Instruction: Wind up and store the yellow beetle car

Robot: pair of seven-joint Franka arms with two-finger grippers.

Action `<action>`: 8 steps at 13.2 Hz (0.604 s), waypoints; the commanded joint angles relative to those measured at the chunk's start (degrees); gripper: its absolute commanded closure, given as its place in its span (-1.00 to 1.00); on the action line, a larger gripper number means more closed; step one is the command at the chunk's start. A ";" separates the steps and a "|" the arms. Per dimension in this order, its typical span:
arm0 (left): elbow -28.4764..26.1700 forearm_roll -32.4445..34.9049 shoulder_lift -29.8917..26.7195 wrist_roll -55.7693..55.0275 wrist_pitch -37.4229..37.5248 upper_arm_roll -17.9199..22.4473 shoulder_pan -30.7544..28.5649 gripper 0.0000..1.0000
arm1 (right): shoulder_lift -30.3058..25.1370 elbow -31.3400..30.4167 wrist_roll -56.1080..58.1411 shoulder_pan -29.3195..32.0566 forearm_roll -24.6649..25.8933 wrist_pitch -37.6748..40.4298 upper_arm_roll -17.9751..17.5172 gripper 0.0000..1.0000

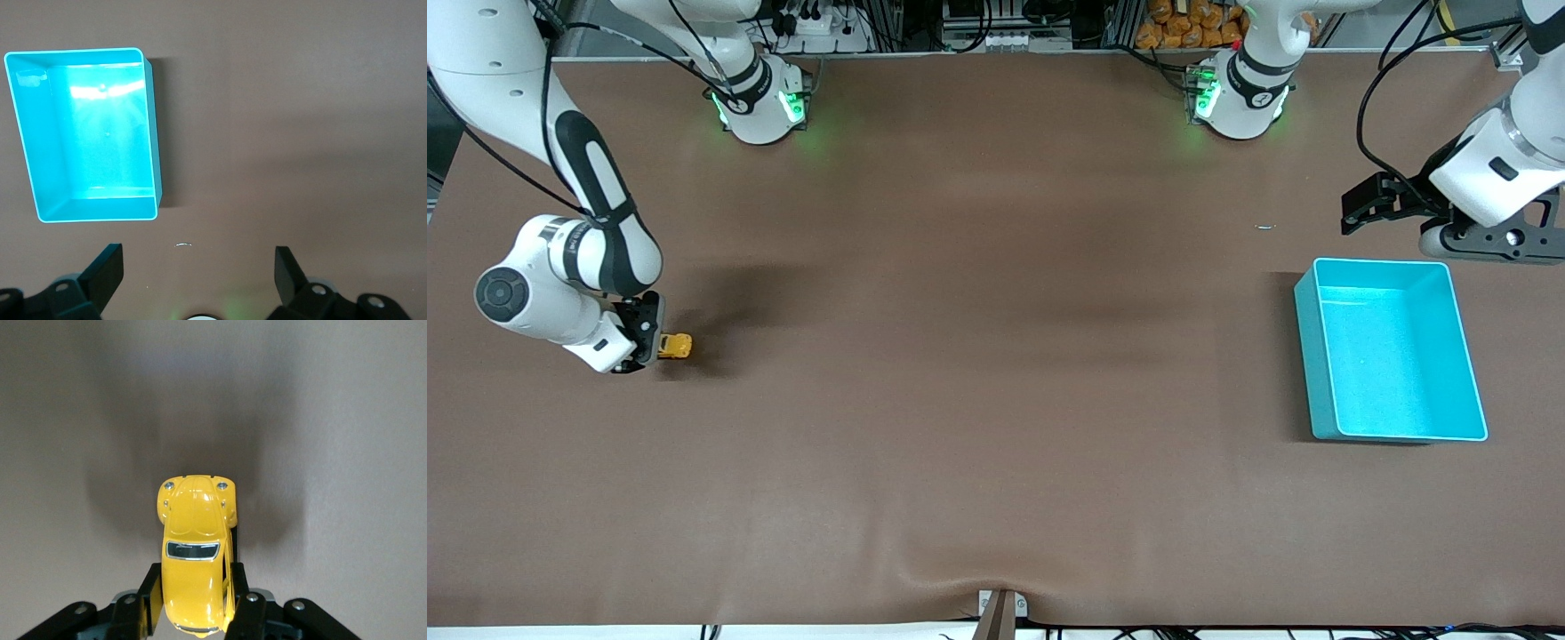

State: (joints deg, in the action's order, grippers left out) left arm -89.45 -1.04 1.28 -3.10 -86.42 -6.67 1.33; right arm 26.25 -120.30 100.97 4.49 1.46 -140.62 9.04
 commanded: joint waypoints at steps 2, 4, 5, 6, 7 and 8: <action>-0.29 1.21 0.04 -1.12 -0.68 -0.62 -0.27 -1.00 | 3.54 2.44 3.97 3.23 0.12 -0.45 -0.43 0.18; -0.55 1.21 0.13 -1.29 -0.77 -0.62 -0.27 -1.00 | 3.54 2.61 5.37 4.12 0.12 -0.53 -0.43 0.18; -1.25 1.21 0.04 -1.64 -1.38 -0.62 -0.27 -1.00 | 3.72 2.79 5.47 4.73 0.12 -0.45 -0.43 0.18; -1.87 1.21 -0.04 -2.86 -1.99 -0.62 -0.27 -1.00 | 4.42 2.96 5.73 5.34 0.12 -0.45 -0.43 0.18; -2.22 1.21 -0.04 -4.01 -2.26 -0.71 -0.27 -1.00 | 4.60 3.49 6.86 5.87 0.12 -0.45 -0.43 0.18; -2.66 1.21 -0.13 -4.71 -2.35 -0.71 -0.27 -1.00 | 5.12 3.84 7.31 6.31 0.12 -0.45 -0.43 0.18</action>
State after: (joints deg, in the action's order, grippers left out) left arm -90.89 -1.03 1.72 -5.70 -87.75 -6.72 1.33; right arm 27.43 -118.40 106.05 8.78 1.46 -140.56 9.11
